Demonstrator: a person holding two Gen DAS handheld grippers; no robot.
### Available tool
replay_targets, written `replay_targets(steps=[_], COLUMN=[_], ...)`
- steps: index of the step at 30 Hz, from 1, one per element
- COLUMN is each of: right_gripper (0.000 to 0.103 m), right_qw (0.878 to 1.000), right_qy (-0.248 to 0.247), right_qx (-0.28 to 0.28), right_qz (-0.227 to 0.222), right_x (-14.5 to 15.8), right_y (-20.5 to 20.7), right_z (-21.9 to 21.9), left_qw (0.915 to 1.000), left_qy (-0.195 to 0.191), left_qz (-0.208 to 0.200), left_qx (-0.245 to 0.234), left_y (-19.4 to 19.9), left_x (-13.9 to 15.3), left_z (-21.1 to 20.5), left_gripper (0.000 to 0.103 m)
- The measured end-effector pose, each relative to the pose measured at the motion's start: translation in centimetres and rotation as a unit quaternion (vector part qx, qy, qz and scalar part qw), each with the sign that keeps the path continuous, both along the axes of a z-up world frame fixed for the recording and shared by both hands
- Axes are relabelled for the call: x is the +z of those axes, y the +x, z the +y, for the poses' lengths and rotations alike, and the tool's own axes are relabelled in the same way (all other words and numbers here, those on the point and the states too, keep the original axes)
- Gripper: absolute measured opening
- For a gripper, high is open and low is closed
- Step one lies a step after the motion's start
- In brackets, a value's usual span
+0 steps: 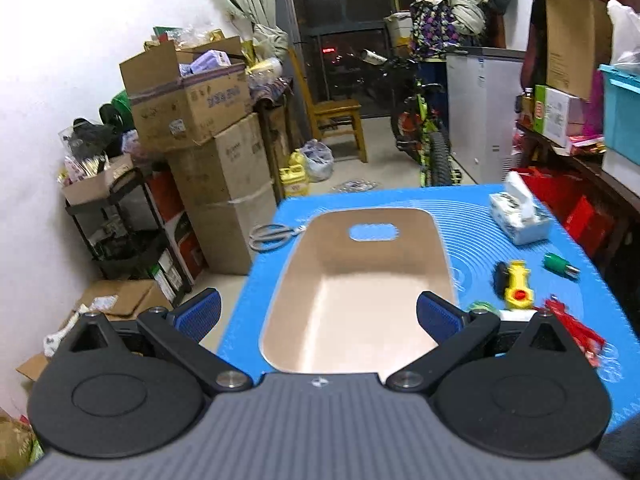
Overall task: Organize rigid objects
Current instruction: 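Grasp the beige basket wall with the left tool while the right tool grasps the red toy figure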
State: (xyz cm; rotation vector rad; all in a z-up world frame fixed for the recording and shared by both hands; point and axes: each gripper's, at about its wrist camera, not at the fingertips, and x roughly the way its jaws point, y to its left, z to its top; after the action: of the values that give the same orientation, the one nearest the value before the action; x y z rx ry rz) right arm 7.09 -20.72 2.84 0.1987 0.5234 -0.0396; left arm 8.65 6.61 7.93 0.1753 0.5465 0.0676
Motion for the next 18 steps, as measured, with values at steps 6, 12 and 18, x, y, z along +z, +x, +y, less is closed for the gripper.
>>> replay_targets(steps=[6,12,18], right_gripper=[0.101,0.100,0.099], right_qw=[1.000,0.998,0.993], right_qy=[-0.014,-0.017,-0.026], right_qx=[-0.018,-0.047,-0.075], right_qz=[0.012,0.049,0.086], right_x=[-0.6,-2.9,-5.9], right_y=[4.5,9.7,13.2], right_z=[-0.1,-0.9,-2.5], left_qw=[0.9996,0.9994,0.9974], left_qy=[-0.023,-0.009,0.006], left_qz=[0.014,0.033,0.071], left_qx=[0.003,0.001,-0.007], left_y=[4.4,8.5,11.5], left_x=[-0.7,-2.1,-4.3], left_z=[2.6,4.3,5.3], left_gripper=[0.103,0.103,0.103])
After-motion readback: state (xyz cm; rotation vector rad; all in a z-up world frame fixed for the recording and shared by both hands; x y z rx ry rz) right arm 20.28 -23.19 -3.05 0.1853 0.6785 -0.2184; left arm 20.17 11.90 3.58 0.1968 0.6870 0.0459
